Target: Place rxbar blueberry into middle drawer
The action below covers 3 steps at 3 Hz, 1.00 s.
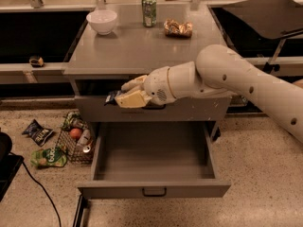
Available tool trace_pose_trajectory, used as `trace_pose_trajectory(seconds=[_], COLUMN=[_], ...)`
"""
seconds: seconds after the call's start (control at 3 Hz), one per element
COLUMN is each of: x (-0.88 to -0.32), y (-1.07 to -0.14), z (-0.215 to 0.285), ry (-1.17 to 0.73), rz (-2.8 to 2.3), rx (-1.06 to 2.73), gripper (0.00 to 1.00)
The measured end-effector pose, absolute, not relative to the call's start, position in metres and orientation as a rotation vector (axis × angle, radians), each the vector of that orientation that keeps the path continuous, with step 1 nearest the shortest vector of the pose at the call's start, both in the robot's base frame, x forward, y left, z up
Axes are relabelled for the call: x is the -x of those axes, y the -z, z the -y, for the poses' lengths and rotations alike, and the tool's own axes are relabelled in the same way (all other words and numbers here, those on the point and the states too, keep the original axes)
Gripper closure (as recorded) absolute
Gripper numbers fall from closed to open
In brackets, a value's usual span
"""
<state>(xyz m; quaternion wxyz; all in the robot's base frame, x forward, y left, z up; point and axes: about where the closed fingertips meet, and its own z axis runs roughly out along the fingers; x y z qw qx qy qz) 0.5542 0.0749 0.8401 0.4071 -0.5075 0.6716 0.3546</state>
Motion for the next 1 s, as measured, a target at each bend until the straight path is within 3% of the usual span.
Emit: trace_pose_trajectory(seconds=[0.67, 1.0], x=[-0.549, -0.538], y=[-0.780, -0.740], z=[-0.041, -0.001], ry=[-0.826, -0.809], rz=[-1.814, -1.864], rx=[1.105, 0.924], gripper=[1.00, 1.00])
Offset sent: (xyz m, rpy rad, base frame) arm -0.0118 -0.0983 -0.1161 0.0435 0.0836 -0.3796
